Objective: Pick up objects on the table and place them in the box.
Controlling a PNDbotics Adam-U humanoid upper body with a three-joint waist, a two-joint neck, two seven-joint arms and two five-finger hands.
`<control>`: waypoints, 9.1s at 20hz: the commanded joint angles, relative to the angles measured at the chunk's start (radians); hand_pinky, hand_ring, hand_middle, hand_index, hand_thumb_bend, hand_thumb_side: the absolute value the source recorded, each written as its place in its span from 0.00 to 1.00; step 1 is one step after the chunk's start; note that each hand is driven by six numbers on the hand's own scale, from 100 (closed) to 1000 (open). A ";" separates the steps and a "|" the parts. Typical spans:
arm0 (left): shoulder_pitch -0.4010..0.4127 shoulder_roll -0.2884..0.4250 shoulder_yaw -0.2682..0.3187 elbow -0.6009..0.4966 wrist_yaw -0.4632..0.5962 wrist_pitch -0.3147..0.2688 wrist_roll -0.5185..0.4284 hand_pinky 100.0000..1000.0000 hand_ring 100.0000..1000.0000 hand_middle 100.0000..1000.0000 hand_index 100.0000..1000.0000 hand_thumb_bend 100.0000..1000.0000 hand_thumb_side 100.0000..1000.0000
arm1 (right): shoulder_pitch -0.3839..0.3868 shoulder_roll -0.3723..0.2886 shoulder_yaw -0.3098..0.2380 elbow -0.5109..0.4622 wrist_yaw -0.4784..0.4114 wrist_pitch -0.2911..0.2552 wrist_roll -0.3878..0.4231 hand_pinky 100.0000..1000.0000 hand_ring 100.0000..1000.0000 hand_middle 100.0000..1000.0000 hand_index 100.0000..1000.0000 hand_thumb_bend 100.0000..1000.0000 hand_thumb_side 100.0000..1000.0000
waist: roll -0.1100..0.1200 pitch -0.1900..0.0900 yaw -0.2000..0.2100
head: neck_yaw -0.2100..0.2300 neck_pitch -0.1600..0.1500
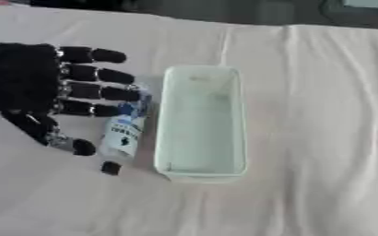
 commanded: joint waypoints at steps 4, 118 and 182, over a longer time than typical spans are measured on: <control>-0.015 0.016 0.001 0.004 -0.024 -0.062 0.043 0.93 0.84 0.88 0.70 0.35 0.53 | -0.020 -0.012 0.000 -0.013 -0.007 -0.023 0.033 0.08 0.25 0.37 0.52 0.00 1.00 | 0.001 -0.010 -0.004 | 0.007 -0.001; -0.005 -0.036 -0.096 0.201 -0.432 -0.121 0.061 0.90 0.82 0.88 0.91 0.43 0.31 | -0.096 0.011 -0.006 -0.013 0.013 0.021 -0.060 0.08 0.25 0.37 0.52 0.00 1.00 | -0.006 0.037 -0.071 | 0.037 -0.011; -0.049 0.070 0.089 -0.039 0.327 0.228 -0.151 0.00 0.00 0.00 0.04 0.00 0.63 | -0.062 -0.015 -0.012 -0.013 0.044 0.005 -0.089 0.08 0.25 0.36 0.51 0.00 1.00 | 0.010 0.006 -0.032 | 0.017 -0.007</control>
